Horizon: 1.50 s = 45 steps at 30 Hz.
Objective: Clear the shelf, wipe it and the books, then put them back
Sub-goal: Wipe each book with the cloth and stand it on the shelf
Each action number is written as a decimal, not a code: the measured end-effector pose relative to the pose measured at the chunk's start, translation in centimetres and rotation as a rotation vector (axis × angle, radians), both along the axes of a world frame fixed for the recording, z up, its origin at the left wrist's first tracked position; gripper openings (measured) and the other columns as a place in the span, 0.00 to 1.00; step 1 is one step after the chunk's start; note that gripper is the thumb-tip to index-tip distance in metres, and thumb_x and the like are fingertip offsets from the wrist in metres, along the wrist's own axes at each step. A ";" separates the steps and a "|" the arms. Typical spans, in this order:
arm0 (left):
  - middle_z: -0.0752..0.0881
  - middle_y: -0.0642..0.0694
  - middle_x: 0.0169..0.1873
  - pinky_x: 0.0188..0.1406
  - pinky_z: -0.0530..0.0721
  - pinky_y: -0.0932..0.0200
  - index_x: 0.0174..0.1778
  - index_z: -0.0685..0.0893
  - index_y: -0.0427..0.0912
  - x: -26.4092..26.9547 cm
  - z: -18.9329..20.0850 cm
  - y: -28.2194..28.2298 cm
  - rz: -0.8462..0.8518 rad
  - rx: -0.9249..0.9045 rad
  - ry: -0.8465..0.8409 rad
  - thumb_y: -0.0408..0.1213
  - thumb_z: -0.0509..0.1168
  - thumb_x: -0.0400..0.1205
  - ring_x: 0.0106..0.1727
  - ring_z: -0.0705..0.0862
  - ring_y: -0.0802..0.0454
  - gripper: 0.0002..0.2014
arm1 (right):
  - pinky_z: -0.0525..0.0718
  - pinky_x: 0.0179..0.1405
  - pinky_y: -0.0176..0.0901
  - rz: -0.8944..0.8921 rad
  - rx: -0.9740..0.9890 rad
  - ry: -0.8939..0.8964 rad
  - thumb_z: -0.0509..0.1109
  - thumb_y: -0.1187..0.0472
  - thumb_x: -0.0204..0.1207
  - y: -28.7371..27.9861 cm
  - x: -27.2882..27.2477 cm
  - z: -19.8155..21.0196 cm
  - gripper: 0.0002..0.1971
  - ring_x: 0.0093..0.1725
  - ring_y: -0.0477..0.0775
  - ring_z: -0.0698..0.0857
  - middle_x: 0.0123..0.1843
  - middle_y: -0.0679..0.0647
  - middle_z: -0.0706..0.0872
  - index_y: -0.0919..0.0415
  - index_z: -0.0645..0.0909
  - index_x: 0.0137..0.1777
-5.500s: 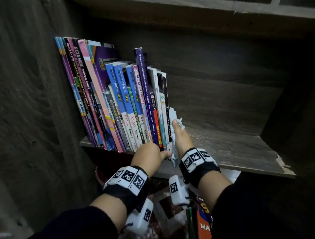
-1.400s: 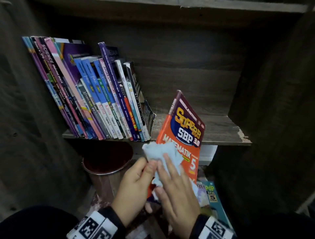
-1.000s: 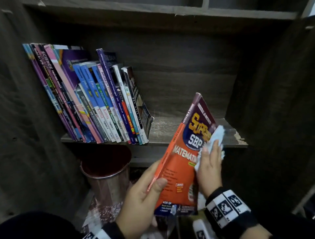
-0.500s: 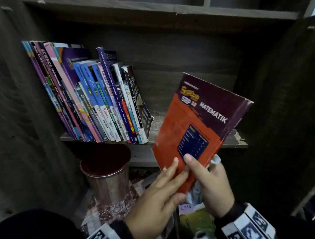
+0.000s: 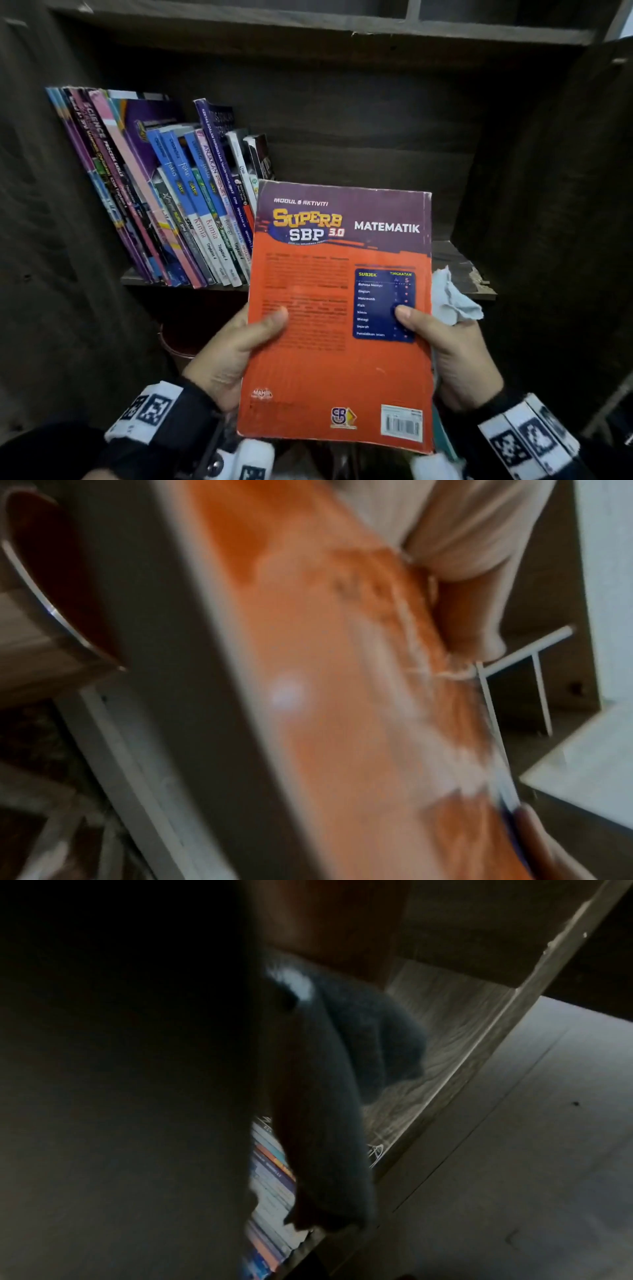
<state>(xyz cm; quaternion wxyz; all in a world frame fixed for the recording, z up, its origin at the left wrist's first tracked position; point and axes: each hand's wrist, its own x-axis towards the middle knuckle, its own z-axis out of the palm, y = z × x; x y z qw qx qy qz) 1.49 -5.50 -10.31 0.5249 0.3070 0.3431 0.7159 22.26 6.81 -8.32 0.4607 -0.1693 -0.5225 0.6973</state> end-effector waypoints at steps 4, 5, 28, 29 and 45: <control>0.89 0.36 0.54 0.54 0.88 0.45 0.63 0.80 0.40 1.6 -0.8 0.7 0.222 -0.067 0.305 0.34 0.73 0.75 0.51 0.88 0.40 0.21 | 0.85 0.56 0.66 -0.214 0.140 -0.193 0.74 0.76 0.68 0.7 -0.7 -0.9 0.19 0.52 0.66 0.89 0.52 0.61 0.91 0.60 0.85 0.58; 0.89 0.38 0.54 0.56 0.86 0.44 0.63 0.80 0.42 1.8 -0.9 0.7 0.279 -0.063 0.342 0.34 0.70 0.76 0.52 0.87 0.41 0.19 | 0.85 0.60 0.60 -0.284 0.190 -0.283 0.75 0.75 0.69 0.8 -0.9 -1.3 0.22 0.55 0.61 0.89 0.54 0.57 0.91 0.57 0.84 0.62; 0.88 0.63 0.54 0.57 0.76 0.74 0.59 0.84 0.52 5.3 -2.8 0.5 0.346 0.008 0.859 0.50 0.57 0.82 0.58 0.84 0.67 0.15 | 0.65 0.77 0.43 -0.539 0.980 -0.428 0.64 0.48 0.78 -2.8 -5.1 -5.5 0.18 0.73 0.39 0.74 0.74 0.43 0.76 0.46 0.80 0.67; 0.89 0.62 0.53 0.57 0.77 0.72 0.58 0.84 0.51 5.2 -2.7 0.4 0.353 0.005 0.869 0.51 0.56 0.82 0.57 0.85 0.66 0.16 | 0.68 0.74 0.40 -0.567 1.007 -0.378 0.67 0.52 0.76 -2.2 -5.2 -5.8 0.15 0.70 0.37 0.77 0.70 0.46 0.81 0.48 0.84 0.62; 0.90 0.60 0.51 0.50 0.79 0.73 0.59 0.84 0.51 4.9 -1.9 -0.1 0.355 0.006 0.768 0.50 0.57 0.81 0.52 0.87 0.65 0.16 | 0.69 0.74 0.41 -0.415 0.834 -0.667 0.51 0.40 0.83 -0.3 -4.8 -5.7 0.26 0.77 0.31 0.62 0.80 0.27 0.53 0.25 0.43 0.76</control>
